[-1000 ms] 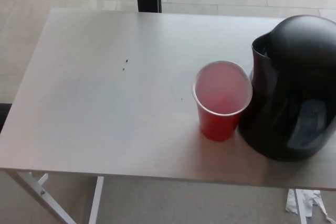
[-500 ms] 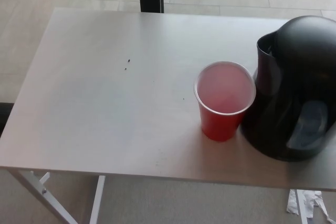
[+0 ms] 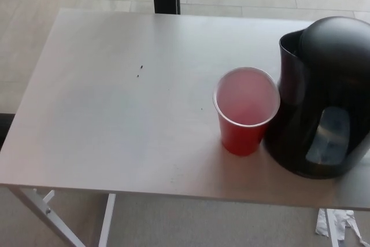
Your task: The robot uses its right hand to lift up a kettle kept on the middle of the desk by its handle and tilt it into a glass kept next to it to pour out water
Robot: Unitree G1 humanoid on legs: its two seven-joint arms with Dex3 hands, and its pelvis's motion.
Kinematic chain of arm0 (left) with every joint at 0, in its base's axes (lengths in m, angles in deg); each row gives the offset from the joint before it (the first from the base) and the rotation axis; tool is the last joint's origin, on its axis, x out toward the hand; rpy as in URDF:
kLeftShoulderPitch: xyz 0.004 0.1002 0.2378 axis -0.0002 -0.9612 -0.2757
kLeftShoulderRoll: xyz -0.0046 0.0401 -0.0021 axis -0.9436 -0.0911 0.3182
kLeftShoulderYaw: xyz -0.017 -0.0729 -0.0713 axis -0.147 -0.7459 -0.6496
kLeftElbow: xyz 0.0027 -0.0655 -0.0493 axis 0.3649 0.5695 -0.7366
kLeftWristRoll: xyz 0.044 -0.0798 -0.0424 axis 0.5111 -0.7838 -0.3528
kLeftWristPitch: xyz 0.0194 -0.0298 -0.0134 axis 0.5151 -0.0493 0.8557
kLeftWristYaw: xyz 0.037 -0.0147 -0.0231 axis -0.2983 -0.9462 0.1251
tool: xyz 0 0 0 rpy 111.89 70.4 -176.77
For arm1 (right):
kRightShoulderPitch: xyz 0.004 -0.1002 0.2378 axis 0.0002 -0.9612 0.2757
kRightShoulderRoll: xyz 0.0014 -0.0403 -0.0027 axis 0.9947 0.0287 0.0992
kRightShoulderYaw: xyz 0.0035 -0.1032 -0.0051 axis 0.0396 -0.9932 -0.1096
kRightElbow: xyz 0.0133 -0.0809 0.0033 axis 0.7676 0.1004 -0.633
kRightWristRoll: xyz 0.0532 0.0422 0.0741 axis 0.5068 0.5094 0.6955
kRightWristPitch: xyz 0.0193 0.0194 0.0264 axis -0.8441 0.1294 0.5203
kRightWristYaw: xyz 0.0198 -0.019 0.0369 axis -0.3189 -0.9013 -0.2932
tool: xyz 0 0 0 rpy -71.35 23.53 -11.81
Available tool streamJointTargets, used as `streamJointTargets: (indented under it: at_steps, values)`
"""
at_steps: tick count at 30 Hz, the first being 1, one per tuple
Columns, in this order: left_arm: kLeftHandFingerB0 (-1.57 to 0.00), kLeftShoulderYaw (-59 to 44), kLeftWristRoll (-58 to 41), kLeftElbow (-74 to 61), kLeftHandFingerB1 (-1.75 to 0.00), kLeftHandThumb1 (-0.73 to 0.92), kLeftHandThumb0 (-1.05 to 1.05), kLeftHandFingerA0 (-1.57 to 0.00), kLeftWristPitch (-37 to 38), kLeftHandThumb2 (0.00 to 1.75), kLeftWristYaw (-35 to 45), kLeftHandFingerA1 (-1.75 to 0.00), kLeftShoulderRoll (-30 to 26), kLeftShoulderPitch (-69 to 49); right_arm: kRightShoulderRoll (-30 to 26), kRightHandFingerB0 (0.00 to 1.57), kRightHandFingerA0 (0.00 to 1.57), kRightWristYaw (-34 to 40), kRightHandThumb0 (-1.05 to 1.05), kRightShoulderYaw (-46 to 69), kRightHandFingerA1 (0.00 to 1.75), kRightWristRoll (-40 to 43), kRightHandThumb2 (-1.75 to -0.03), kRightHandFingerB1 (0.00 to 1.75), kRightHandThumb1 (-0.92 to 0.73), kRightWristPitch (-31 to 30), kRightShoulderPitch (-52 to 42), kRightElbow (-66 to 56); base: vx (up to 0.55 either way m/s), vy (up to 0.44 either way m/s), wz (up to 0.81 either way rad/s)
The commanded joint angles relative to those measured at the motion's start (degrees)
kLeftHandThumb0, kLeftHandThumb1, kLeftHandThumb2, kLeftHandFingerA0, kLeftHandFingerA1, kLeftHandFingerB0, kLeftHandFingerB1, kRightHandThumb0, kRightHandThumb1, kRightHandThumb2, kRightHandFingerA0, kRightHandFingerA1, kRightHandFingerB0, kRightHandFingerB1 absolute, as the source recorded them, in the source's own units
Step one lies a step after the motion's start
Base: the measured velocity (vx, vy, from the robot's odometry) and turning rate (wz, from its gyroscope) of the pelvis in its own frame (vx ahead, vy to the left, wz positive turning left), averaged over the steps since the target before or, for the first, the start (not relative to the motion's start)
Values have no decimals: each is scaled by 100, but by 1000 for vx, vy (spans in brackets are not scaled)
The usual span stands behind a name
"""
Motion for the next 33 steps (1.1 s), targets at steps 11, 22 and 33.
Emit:
streamJointTargets:
  at_steps: [11, 22, 33]
  values:
    - [-52, -78, -20, 75, -57, 88, -71, -69, 45, 66, -37, -61, -81, -87, -642, 0, 0, -1391, -86, 748, 0, 1675, -72, 0, -58, 687, -847, 18, 0, 0, 0]
    - [-50, -117, -36, 196, -54, 89, -70, -67, 77, 66, -4, -57, -110, -202, -1056, 0, 0, -2102, -86, 2490, 0, 2749, -71, 0, -49, 568, -1800, 15, 0, 0, 0]
    - [-51, -187, -97, 200, -55, 89, -71, -68, 61, 66, -15, -60, -81, -265, -1446, 0, 0, -3165, -93, 3990, 0, 3526, -58, 0, -50, 826, -2967, 1290, 0, 0, 0]
